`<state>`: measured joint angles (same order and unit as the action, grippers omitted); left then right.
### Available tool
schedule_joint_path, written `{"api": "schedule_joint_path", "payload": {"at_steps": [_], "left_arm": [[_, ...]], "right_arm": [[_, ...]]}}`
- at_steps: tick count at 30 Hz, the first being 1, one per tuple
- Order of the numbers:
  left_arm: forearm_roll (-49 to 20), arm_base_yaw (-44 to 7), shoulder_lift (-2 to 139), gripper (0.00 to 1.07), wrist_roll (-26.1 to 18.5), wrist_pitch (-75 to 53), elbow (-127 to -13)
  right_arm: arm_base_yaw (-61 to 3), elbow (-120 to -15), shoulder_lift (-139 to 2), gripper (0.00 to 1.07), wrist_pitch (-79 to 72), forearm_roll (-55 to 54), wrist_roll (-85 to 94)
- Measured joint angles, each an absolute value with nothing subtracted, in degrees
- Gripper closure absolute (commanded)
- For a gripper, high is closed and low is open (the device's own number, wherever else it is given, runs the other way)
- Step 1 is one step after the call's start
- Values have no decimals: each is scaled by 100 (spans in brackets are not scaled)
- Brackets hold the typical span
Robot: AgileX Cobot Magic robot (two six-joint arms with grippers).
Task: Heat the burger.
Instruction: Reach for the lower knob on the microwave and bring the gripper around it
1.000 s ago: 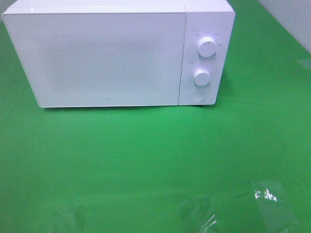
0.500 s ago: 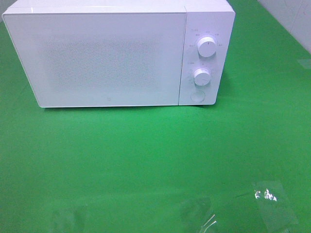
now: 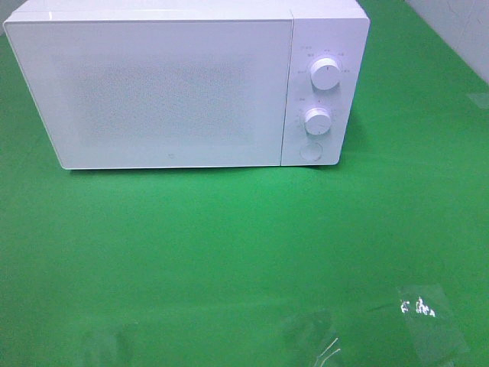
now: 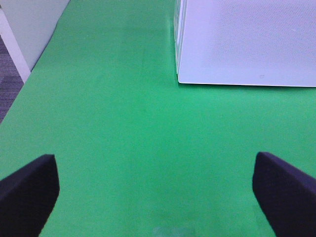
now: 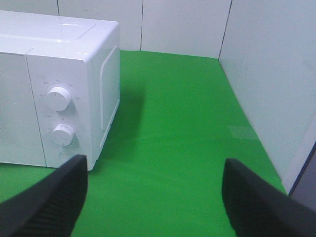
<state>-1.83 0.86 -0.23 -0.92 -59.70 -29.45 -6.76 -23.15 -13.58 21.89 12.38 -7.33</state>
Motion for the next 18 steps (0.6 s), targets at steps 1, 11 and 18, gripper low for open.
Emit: {"api": "schedule_joint_path", "payload": {"at_steps": [1,11,18], "left_arm": [[-183,86,-23,6,-92,-5970,-2945],[-183,86,-23,6,-92,-5970,-2945],[-183,86,-23,6,-92,-5970,-2945]], "right_arm": [[-676,-2315,-1358,36,2189,1238,-733],[-676,-2194,-2200,36,1152,1238,-739],[-676,-2194,-2888,36,659,1238,-739]]}}
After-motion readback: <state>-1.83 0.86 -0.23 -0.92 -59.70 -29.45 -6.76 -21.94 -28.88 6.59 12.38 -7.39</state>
